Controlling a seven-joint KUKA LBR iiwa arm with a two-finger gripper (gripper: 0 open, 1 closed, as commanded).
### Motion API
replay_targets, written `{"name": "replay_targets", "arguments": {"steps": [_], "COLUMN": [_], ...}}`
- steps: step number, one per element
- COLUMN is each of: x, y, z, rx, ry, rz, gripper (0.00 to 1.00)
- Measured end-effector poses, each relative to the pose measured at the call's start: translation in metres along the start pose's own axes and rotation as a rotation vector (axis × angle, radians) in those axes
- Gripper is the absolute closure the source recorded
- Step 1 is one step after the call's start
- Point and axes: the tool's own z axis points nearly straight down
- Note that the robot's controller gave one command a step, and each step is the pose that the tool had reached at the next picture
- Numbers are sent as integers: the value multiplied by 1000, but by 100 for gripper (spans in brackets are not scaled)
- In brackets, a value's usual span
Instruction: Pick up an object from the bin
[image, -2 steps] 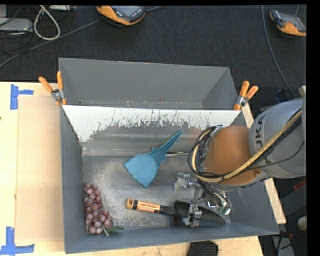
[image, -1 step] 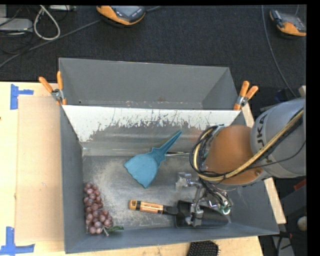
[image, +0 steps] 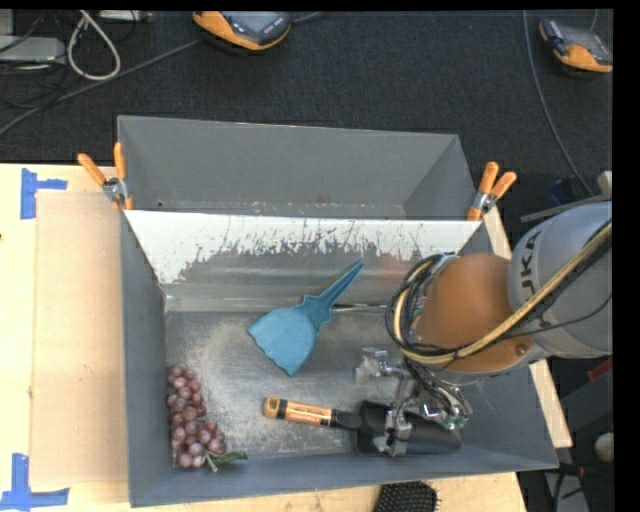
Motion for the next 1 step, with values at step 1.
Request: {"name": "replay_targets", "arguments": {"steps": [1], "x": [1], "y": [-6], "z": [0], "rx": [1], "ry": [-1], "rz": [-2], "gripper": [0]}}
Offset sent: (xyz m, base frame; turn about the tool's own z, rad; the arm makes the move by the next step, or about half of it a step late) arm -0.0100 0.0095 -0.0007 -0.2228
